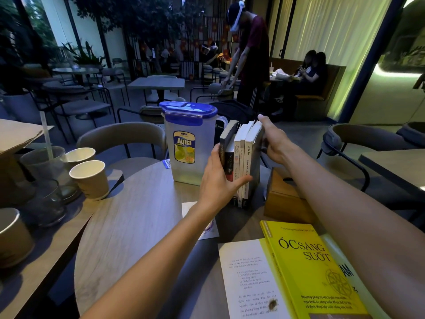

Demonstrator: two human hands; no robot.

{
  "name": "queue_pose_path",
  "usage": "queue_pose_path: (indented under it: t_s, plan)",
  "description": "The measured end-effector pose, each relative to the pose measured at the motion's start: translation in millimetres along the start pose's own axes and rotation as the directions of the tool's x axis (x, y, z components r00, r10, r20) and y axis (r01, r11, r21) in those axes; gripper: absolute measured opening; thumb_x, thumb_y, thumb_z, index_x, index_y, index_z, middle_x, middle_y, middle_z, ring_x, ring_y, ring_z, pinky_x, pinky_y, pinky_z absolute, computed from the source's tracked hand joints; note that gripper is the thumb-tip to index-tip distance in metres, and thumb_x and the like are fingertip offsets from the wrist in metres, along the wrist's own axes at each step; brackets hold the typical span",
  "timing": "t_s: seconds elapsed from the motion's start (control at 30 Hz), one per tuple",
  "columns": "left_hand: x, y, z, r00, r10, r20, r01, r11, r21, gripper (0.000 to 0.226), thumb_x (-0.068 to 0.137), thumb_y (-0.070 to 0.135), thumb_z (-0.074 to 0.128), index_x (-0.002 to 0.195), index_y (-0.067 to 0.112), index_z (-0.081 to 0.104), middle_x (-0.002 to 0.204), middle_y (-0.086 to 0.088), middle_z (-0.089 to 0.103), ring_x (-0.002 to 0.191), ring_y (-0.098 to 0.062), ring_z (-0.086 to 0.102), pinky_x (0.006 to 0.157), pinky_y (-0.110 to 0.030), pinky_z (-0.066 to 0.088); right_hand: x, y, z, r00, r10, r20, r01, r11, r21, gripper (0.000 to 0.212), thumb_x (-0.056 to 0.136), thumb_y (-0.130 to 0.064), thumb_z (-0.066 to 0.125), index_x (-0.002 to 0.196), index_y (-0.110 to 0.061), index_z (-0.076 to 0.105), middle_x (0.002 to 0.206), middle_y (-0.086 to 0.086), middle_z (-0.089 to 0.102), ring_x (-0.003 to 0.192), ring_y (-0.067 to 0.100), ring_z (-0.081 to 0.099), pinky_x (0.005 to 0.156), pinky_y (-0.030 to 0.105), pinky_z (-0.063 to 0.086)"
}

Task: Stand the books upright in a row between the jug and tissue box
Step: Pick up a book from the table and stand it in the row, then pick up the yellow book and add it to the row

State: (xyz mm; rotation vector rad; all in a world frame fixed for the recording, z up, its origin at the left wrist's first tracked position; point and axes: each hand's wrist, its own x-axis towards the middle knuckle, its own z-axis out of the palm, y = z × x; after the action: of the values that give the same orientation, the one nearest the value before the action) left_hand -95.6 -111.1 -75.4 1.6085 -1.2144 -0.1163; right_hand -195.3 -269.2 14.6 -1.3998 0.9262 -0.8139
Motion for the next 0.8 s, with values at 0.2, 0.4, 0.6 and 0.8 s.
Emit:
queue_pose_path:
  t_s: [0.2, 0.4, 0.6, 0.8]
  plan:
    - [-6.7, -3.7, -12.6, 0.996, -0.081, 0.026, 0.08, 0.996, 0.039, 0.096, 0.071, 0.056, 0.081, 0.144, 0.031, 0.022, 0.132, -0.001, 0.053, 0.121, -0.018, 0.056, 0.098, -0.045, 0.053, -9.6, -2.0, -2.6, 1.0, -0.008, -0.005, 0.007, 0.986, -0.169, 0.07, 0.074, -0.075, 0.059, 0.11, -0.016, 0.069, 0.098, 0.0, 0.075, 0.085, 0.014, 0.069, 0.102, 0.04, 0.052]
    - [-27.0, -0.6, -26.1, 0.973, -0.228, 0.036, 0.227, 0.973, 0.03, 0.045, 0.086, 0.05, 0.07, 0.111, 0.02, 0.048, 0.105, -0.004, 0.058, 0.096, -0.022, 0.06, 0.081, -0.043, 0.057, -25.8, -10.6, -9.5, 0.991, -0.128, -0.037, 0.11, 0.941, -0.319, 0.092, 0.064, -0.087, 0.042, 0.122, -0.019, 0.063, 0.117, 0.001, 0.07, 0.11, 0.02, 0.066, 0.103, 0.047, 0.051]
    - [-59.1, 8.5, -31.7, 0.951, -0.164, 0.26, 0.164, 0.986, 0.022, 0.014, 0.095, 0.027, 0.063, 0.097, 0.014, 0.062, 0.093, 0.003, 0.066, 0.088, -0.012, 0.064, 0.064, -0.014, 0.047, -91.7, -11.7, -21.2, 0.906, -0.417, -0.073, 0.298, 0.752, -0.588, 0.024, 0.099, -0.034, 0.056, 0.114, -0.016, 0.061, 0.102, -0.001, 0.061, 0.093, 0.012, 0.059, 0.072, 0.026, 0.05]
    - [-78.8, 17.6, -10.1, 0.883, -0.114, 0.455, 0.067, 0.991, 0.117, 0.016, 0.096, 0.037, 0.06, 0.101, 0.021, 0.062, 0.097, 0.004, 0.067, 0.086, -0.009, 0.063, 0.064, -0.017, 0.044, -158.3, 27.9, -36.2, 0.915, -0.326, 0.235, 0.388, 0.562, -0.731, 0.013, 0.095, -0.026, 0.064, 0.099, -0.018, 0.073, 0.09, -0.01, 0.068, 0.084, 0.001, 0.061, 0.066, 0.015, 0.041]
